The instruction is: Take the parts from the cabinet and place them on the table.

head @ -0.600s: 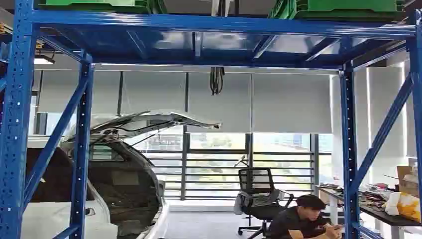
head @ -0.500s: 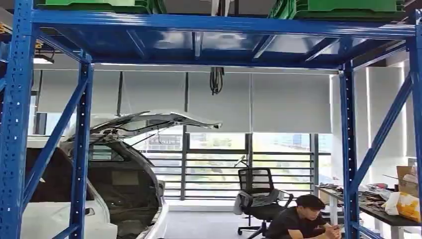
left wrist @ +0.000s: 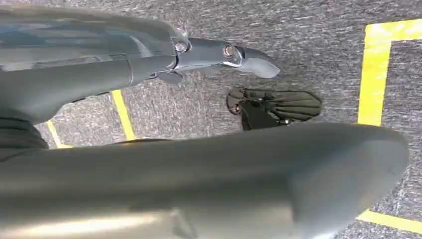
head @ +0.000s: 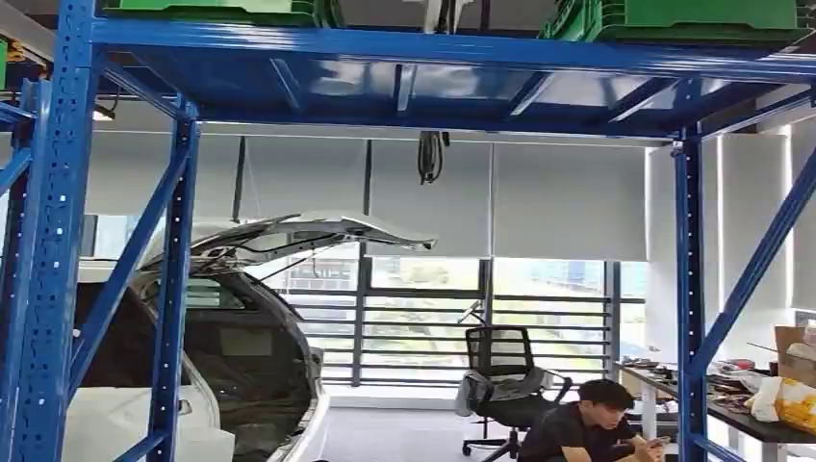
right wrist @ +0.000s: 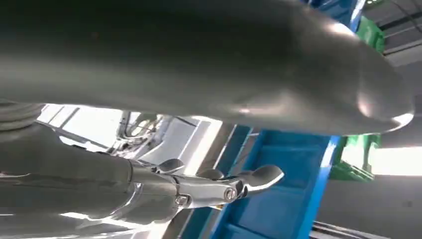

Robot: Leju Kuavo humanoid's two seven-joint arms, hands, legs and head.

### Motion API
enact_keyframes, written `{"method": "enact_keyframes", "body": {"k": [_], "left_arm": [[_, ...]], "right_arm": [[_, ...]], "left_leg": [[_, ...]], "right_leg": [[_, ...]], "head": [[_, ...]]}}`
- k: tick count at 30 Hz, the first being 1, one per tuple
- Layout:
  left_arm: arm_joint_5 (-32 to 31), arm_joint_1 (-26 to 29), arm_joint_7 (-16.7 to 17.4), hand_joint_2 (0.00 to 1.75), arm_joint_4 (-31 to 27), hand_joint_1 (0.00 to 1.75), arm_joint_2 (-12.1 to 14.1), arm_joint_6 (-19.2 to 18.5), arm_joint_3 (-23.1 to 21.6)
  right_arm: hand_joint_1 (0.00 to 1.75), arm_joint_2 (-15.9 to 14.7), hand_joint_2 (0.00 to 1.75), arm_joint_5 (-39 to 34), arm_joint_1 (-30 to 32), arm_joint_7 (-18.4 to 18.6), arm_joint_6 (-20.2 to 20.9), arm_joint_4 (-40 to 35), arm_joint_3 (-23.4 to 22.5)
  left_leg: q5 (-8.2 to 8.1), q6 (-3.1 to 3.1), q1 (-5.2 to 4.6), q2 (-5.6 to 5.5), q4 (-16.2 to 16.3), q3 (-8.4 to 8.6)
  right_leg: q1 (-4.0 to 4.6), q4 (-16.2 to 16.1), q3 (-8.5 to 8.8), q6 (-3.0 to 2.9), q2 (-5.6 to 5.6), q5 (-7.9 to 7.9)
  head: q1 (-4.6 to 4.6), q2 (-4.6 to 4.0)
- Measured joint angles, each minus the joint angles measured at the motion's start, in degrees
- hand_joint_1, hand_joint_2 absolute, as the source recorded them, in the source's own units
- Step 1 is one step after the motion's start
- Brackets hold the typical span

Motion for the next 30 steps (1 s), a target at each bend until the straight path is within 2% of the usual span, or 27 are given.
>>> {"method": "enact_keyframes", "body": {"k": [1, 3, 4, 5, 6, 8, 9, 10, 16, 17, 18, 19, 20, 21, 22, 23, 24, 25, 26, 27, 28, 30], "left_arm": [[0.0, 0.0, 0.0, 0.0, 0.0, 0.0, 0.0, 0.0, 0.0], [0.0, 0.1, 0.0, 0.0, 0.1, 0.0, -0.1, 0.0, 0.0], [-0.1, 0.0, 0.0, 0.0, 0.1, 0.0, -0.2, 0.0, 0.0], [-0.1, 0.0, 0.0, 0.0, 0.1, 0.0, -0.2, 0.0, 0.0], [-0.1, -0.1, 0.0, 0.0, 0.1, 0.0, -0.2, 0.0, 0.0], [-0.1, -0.1, -0.1, 0.0, 0.1, 0.0, -0.3, 0.0, 0.1], [-0.1, -0.1, -0.1, 0.0, 0.1, 0.0, -0.3, 0.0, 0.1], [-0.1, -0.1, -0.1, 0.0, 0.1, 0.0, -0.3, 0.0, 0.1], [-0.1, -0.1, -0.1, 0.0, 0.1, 0.0, -0.3, 0.0, 0.1], [0.0, -0.2, -0.2, 0.0, 0.1, 0.0, -0.3, 0.0, 0.1], [0.0, -0.2, -0.2, 0.0, 0.1, 0.0, -0.3, 0.0, 0.1], [0.0, 0.0, -0.2, 0.0, 0.1, 0.0, -0.3, 0.1, 0.2], [0.0, 0.1, -0.4, 0.0, 0.1, 0.0, -0.3, 0.1, 0.4], [0.0, 0.1, -0.4, 0.0, 0.1, 0.0, -0.3, 0.1, 0.5], [0.0, 0.1, -0.5, 0.0, 0.1, 0.0, -0.3, 0.1, 0.5], [0.0, -0.1, -0.5, 0.0, 0.1, 0.0, -0.3, 0.1, 0.5], [-0.1, 0.0, -0.5, 0.0, 0.1, 0.0, -0.3, 0.1, 0.5], [-0.1, 0.1, -0.5, 0.0, 0.1, 0.0, -0.3, 0.1, 0.5], [-0.1, 0.2, -0.6, 0.0, 0.1, 0.0, -0.3, 0.2, 0.5], [-0.3, 0.1, -0.7, 0.0, 0.1, 0.0, -0.3, 0.2, 0.5], [-0.4, 0.0, -0.7, 0.0, 0.1, 0.0, -0.3, 0.1, 0.5], [-0.5, -0.1, -0.7, 0.0, 0.1, 0.0, -0.3, 0.1, 0.5]], "right_arm": [[0.0, -0.1, 0.0, 0.0, 0.1, 0.0, 0.0, 0.0, 0.0], [0.0, -0.1, 0.0, -0.1, 0.1, 0.0, 0.0, -0.2, 0.0], [0.0, -0.1, 0.0, -0.2, 0.1, 0.0, 0.0, -0.3, 0.1], [0.0, -0.2, 0.0, -0.5, 0.1, 0.0, 0.0, -0.3, 0.1], [0.0, -0.2, 0.0, -0.6, 0.1, 0.0, -0.1, -0.4, 0.1], [0.0, -0.2, 0.0, -0.9, 0.8, 0.0, -0.5, -0.4, 0.1], [0.0, -0.2, 0.0, -1.1, 1.0, 0.0, -0.7, -0.5, 0.1], [0.0, -0.2, 0.0, -1.2, 1.2, 0.0, -0.8, -0.5, 0.0], [0.0, -0.2, 0.0, -1.2, 1.2, 0.0, -0.8, -0.5, 0.0], [0.0, -0.1, 0.0, -1.4, 1.4, 0.0, -0.9, -0.5, 0.0], [0.0, -0.1, 0.0, -1.5, 1.7, -0.1, -0.9, -0.5, -0.1], [0.0, -0.1, 0.0, -1.6, 3.0, -0.5, -1.0, -0.5, -0.5], [0.0, 0.0, 0.0, -1.4, 3.6, -1.2, -0.6, -0.5, -0.8], [0.0, 0.1, 0.0, -1.3, 3.8, -1.3, -0.5, -0.5, -0.9], [0.0, 0.1, 0.0, -1.3, 3.7, -1.4, -0.5, -0.5, -1.0], [0.0, 0.2, 0.0, -1.2, 3.8, -1.4, -0.5, -0.7, -1.2], [0.0, 0.2, 0.0, -1.2, 3.9, -1.4, -0.4, -0.7, -1.4], [0.0, 0.2, 0.0, -1.2, 3.8, -1.5, -0.4, -0.7, -1.4], [0.0, 0.2, 0.0, -1.2, 3.9, -1.6, -0.4, -0.8, -1.5], [0.0, 0.2, 0.0, -1.2, 3.8, -1.6, -0.3, -0.9, -1.7], [0.0, 0.2, 0.0, -1.2, 3.7, -1.6, -0.2, -0.9, -1.9], [0.0, 0.2, 0.0, -1.2, 3.8, -1.7, 0.1, -0.9, -2.0]], "left_leg": [[-0.15, -0.11, 0.06, -0.07, 0.0, 0.15], [-0.64, -0.7, 0.25, -0.35, 0.1, 0.79], [-1.08, -1.2, 0.33, -0.4, 0.1, 1.27], [-1.28, -1.56, -0.01, -0.45, 0.1, 1.18], [-1.3, -1.83, -0.04, -0.48, 0.3, 0.88], [-1.14, -2.33, 0.1, -0.42, -0.3, 1.01], [-1.23, -2.68, 0.13, -0.42, -0.5, 1.3], [-1.82, -2.87, 0.27, -0.24, -0.3, 1.3], [-1.96, -2.85, 0.23, -0.15, 0.1, 1.26], [-4.43, -2.73, 0.0, 0.05, 5.1, -1.22], [-5.52, -2.71, -0.02, 0.04, 7.7, -2.6], [-8.34, -2.54, -0.15, 0.06, 18.7, -9.16], [2.42, -1.37, -0.61, 0.11, 5.7, -5.31], [2.03, -0.95, -0.82, 0.21, 4.5, -4.45], [2.05, -0.8, -1.17, 0.29, 3.4, -4.11], [1.09, -0.62, -1.27, 0.27, 2.7, -3.93], [1.05, -0.52, -1.38, 0.18, 2.8, -4.15], [0.98, -0.33, -1.36, 0.06, 2.7, -4.12], [1.1, -0.08, -0.88, 0.07, 2.1, -3.66], [0.99, 0.13, -0.86, 0.06, 1.8, -3.26], [0.86, 0.4, -0.87, 0.07, 1.8, -3.05], [0.48, 0.81, -0.97, 0.08, 1.8, -2.73]], "right_leg": [[-0.04, -1.2, 0.04, 0.04, 0.0, 1.8], [-0.08, -9.7, 3.36, 0.06, -0.02, 7.55], [-0.1, -15.4, 5.56, 0.0, -0.01, 10.49], [0.15, -15.8, 6.09, -0.2, 0.25, 9.43], [0.34, -16.7, 6.16, -0.91, 0.32, 9.06], [0.59, -16.3, 5.79, -1.73, 0.38, 8.81], [0.58, -16.6, 5.9, -2.14, 0.36, 8.81], [0.14, -16.9, 6.28, -2.67, 0.25, 8.87], [0.18, -16.9, 6.34, -2.73, 0.22, 8.83], [0.27, -17.0, 6.63, -3.29, 0.0, 8.51], [0.34, -17.0, 6.74, -3.42, -0.07, 8.41], [0.83, -17.0, 7.24, -3.96, -0.25, 7.88], [1.06, -16.9, 9.61, -3.66, 0.0, 6.25], [1.04, -17.1, 9.84, -3.28, -0.02, 5.86], [1.35, -16.7, 9.79, -2.83, 0.12, 5.6], [1.26, -16.7, 9.47, -2.53, 0.11, 5.64], [1.19, -17.0, 9.43, -2.26, 0.05, 5.74], [1.15, -17.3, 9.65, -1.94, -0.02, 5.68], [1.06, -17.2, 9.79, -1.51, 0.02, 5.18], [1.04, -15.7, 9.39, -1.31, 0.05, 4.44], [1.03, -12.1, 7.53, -1.1, 0.06, 2.71], [1.03, -2.7, 2.04, -0.84, 0.06, -0.58]], "head": [[0.0, 0.0], [0.0, 0.0], [0.0, 0.0], [0.0, 0.0], [0.04, 0.02], [0.02, 0.02], [0.02, 0.02], [0.02, 0.02], [0.02, 0.02], [0.04, 0.0], [0.04, 0.0], [0.04, 0.0], [0.04, 0.0], [-0.02, 0.0], [0.04, 0.0], [0.09, 0.02], [0.09, 0.0], [0.09, 0.0], [0.09, 0.0], [0.09, 0.0], [0.07, 0.0], [0.07, 0.0]]}}
